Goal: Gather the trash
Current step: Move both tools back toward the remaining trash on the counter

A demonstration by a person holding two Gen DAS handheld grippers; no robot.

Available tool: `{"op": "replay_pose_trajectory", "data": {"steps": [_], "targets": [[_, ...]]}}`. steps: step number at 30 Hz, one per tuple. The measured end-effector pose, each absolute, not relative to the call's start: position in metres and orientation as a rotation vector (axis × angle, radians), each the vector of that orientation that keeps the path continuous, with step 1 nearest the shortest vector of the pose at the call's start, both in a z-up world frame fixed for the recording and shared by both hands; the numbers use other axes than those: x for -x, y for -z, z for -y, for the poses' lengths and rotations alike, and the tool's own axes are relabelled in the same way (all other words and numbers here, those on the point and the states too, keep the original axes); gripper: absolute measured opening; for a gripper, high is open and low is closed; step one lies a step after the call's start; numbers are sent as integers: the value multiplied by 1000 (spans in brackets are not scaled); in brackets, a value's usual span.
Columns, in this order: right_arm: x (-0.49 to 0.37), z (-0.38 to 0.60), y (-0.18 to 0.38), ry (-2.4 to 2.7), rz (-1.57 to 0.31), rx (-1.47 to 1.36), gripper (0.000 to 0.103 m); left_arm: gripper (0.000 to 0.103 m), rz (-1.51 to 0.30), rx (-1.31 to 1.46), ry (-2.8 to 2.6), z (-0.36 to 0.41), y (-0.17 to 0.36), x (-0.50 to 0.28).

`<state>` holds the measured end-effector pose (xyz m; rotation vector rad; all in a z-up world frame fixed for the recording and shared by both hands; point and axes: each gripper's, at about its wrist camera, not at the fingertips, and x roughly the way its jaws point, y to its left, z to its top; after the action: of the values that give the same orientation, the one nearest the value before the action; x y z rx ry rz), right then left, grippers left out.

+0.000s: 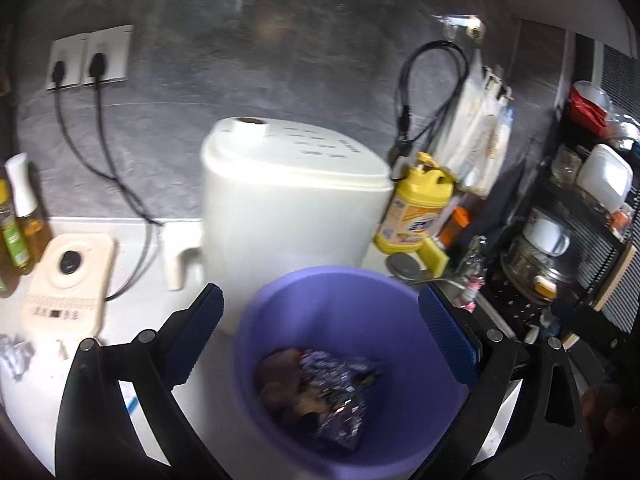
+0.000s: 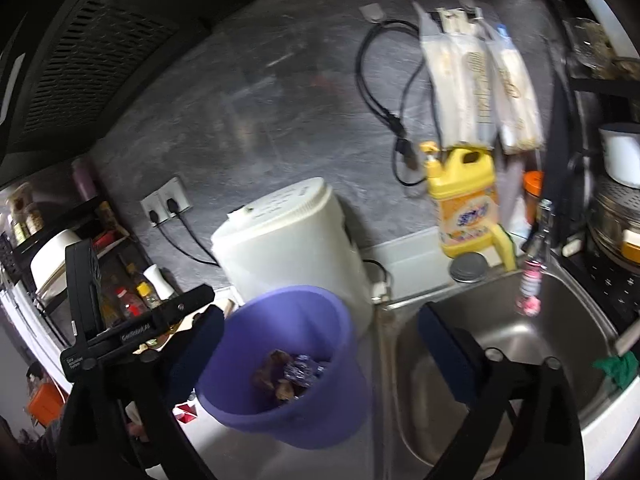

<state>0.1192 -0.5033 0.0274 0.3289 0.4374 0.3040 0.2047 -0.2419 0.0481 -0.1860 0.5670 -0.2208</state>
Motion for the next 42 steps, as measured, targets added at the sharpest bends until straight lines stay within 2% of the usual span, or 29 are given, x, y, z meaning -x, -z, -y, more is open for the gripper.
{"op": "replay_pose_trajectory", "data": {"steps": [17, 42], "targets": [[-159, 414, -14, -456, -518, -295, 96, 97, -562, 190, 7, 137, -53, -156], [-155, 249, 4, -620, -566, -231, 96, 97, -599, 197, -137, 0, -28, -102]]}}
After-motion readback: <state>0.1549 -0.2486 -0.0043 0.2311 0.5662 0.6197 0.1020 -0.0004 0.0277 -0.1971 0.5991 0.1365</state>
